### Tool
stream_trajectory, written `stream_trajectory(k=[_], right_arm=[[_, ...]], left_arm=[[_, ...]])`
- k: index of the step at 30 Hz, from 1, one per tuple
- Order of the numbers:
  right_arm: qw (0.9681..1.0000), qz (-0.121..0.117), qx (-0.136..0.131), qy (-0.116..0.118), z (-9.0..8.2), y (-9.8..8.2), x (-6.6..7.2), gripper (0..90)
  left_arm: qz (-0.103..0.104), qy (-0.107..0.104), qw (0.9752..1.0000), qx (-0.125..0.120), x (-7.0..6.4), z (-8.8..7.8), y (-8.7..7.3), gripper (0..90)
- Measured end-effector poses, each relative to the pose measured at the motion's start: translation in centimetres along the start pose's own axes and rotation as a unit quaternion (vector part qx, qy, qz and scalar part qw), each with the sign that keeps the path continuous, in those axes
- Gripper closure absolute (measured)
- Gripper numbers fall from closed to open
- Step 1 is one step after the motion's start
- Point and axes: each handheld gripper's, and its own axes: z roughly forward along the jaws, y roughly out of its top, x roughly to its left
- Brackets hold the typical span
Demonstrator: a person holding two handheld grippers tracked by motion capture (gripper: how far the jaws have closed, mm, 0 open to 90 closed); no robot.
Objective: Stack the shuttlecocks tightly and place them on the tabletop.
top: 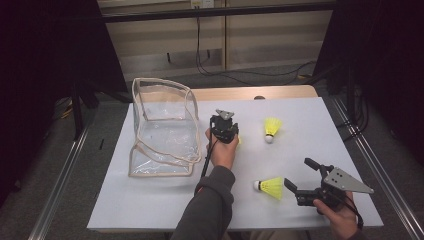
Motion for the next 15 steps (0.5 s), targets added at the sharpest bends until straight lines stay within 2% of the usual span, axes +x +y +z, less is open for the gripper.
stream_trajectory(k=[9,15], right_arm=[[1.0000,0.001,-0.001,0.000,-0.01,0.01,0.00,2.0],[1.0000,0.000,0.000,0.000,0.01,0.02,0.00,2.0]], left_arm=[[0.005,-0.010,0.9999,0.005,-0.21,0.08,-0.06,75.3],[0.009,-0.010,0.9999,0.008,-0.15,0.07,-0.08,74.7]])
